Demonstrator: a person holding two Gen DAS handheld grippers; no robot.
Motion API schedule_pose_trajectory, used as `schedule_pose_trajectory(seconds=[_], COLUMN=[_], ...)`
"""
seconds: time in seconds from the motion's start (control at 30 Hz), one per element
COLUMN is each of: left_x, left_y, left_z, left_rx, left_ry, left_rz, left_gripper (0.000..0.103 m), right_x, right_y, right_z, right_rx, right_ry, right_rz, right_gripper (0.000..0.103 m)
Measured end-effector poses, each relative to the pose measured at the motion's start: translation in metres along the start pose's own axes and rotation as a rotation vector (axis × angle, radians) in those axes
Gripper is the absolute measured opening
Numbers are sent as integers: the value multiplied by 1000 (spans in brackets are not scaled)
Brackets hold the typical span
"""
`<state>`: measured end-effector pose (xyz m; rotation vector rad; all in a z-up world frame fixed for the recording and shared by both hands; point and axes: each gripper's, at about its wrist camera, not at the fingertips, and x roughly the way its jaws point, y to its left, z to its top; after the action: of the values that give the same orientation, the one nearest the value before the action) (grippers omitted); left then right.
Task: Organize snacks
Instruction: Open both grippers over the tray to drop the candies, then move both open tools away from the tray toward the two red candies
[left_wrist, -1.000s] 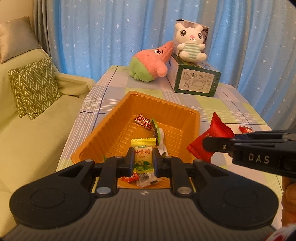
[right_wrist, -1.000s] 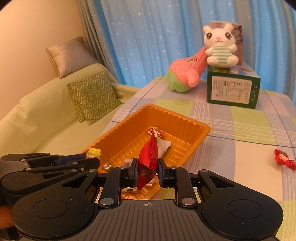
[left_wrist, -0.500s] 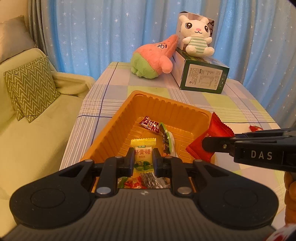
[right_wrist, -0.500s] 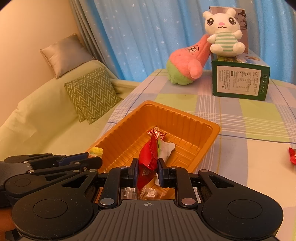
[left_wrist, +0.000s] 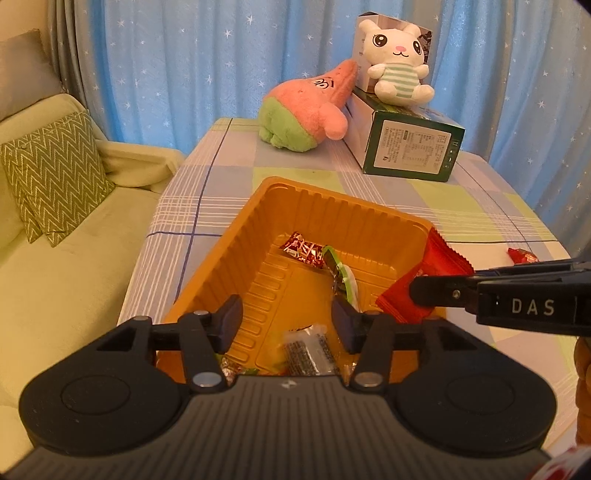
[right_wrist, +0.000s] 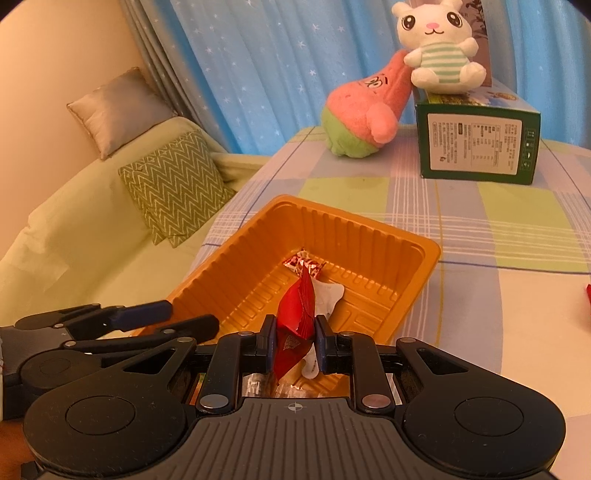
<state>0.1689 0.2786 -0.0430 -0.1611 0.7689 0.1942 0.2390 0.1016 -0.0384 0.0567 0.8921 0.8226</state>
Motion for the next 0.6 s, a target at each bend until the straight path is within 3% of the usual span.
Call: schedule_pose_trajectory(seconds=[0.37, 0.43, 0.47, 0.5, 0.6], left_x=[-22, -26, -28, -30, -39], left_y=[7, 9, 9, 10, 11], left_z=[-8, -10, -12, -13, -17], left_rx=[-20, -25, -29, -33, -47], left_ry=[-17, -18, -18, -19, -21], left_rz=[13, 20, 23, 25, 28], left_gripper=[49, 49, 49, 49, 49], right_x=[1, 0, -1, -4, -13], right_y=[4, 3, 1, -1, -6], right_z=[4, 4, 5, 4, 3], right_rx=[45, 66, 81, 95, 110], right_ry=[19, 6, -3, -16, -27], right_rz=[64, 72, 68, 68, 61], right_gripper=[22, 30, 52, 64, 64])
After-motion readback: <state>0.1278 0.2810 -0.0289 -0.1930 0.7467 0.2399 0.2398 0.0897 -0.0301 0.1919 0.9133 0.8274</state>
